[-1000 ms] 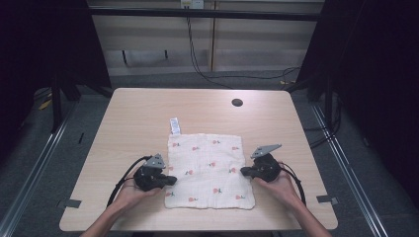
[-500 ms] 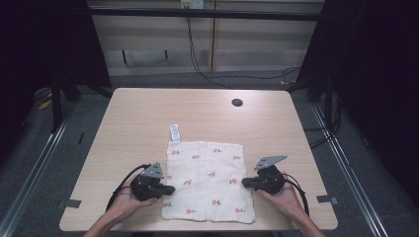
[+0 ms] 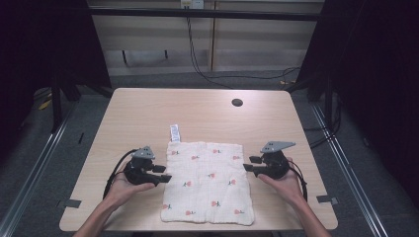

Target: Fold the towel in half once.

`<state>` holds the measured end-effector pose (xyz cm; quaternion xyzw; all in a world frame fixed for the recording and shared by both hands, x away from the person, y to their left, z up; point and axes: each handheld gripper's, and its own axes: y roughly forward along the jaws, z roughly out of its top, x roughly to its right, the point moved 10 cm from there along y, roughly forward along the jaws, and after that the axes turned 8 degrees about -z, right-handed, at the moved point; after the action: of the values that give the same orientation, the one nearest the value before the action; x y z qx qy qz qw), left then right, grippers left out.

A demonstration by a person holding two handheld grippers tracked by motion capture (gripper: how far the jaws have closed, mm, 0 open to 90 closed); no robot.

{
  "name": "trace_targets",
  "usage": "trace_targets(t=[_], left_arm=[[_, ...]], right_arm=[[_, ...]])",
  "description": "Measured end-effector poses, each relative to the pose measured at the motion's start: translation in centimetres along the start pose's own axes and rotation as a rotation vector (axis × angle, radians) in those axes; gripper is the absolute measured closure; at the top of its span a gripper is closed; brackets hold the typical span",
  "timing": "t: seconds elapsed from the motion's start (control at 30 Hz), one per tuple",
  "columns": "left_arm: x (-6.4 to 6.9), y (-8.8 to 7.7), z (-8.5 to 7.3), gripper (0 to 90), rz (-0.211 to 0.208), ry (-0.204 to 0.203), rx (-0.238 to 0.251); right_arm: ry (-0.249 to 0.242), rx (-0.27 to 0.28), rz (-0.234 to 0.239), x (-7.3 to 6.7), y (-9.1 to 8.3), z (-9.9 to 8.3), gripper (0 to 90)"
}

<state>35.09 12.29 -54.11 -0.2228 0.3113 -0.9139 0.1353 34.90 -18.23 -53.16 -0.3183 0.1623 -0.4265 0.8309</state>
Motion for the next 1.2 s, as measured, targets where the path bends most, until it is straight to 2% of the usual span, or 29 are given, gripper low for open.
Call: trace_targets(t=[0.07,0.13,0.23,0.3,0.4,0.5,0.57,0.63,0.73,0.87,0.97,1.03,1.1,1.2], left_arm=[[-0.9,-0.1,0.6,50.1,0.022,-0.002,-0.002],[-1.7,-0.2,1.4,50.1,0.03,-0.016,0.034],[-2.5,-0.3,2.3,51.0,0.055,-0.004,0.02],[-3.0,-1.0,3.6,51.4,0.088,-0.003,0.071],[-3.3,-1.7,4.5,53.8,0.088,0.012,0.092],[-4.7,-2.1,5.0,54.9,0.095,-0.019,0.129],[-5.6,-1.9,4.9,55.0,0.089,-0.049,0.146],[-6.7,-1.5,4.6,54.7,0.103,-0.07,0.133],[-7.5,-1.0,4.2,53.5,0.105,-0.087,0.119],[-7.8,-0.5,4.1,53.4,0.104,-0.094,0.112],[-8.2,0.1,4.0,56.5,0.105,-0.081,0.108],[-8.7,0.7,3.6,56.3,0.103,-0.086,0.081],[-9.3,1.0,3.4,56.3,0.104,-0.106,0.085],[-9.7,1.3,3.3,55.6,0.11,-0.114,0.083]], right_arm=[[0.01,0.017,-0.009,1.0,0.2,1.1,56.5],[0.035,0.036,-0.009,1.8,0.6,2.1,56.6],[0.052,0.025,0.001,2.6,2.0,2.9,57.9],[0.054,0.018,-0.001,2.8,2.9,3.3,58.1],[0.055,0.008,0.0,3.2,4.0,3.6,59.5],[0.056,-0.008,-0.007,3.6,5.2,3.7,59.4],[0.043,-0.017,-0.028,4.0,6.0,3.8,58.5],[0.038,-0.019,-0.039,4.4,6.7,3.8,58.5],[0.036,-0.04,-0.033,4.6,7.7,3.6,59.1],[0.034,-0.071,-0.014,4.6,8.8,3.0,61.2],[0.043,-0.102,-0.001,4.3,9.1,2.5,61.4],[0.034,-0.102,-0.005,4.2,9.2,2.5,62.5],[0.019,-0.105,0.0,4.1,9.2,2.6,67.1],[0.028,-0.112,0.002,4.0,9.0,2.4,82.5]])
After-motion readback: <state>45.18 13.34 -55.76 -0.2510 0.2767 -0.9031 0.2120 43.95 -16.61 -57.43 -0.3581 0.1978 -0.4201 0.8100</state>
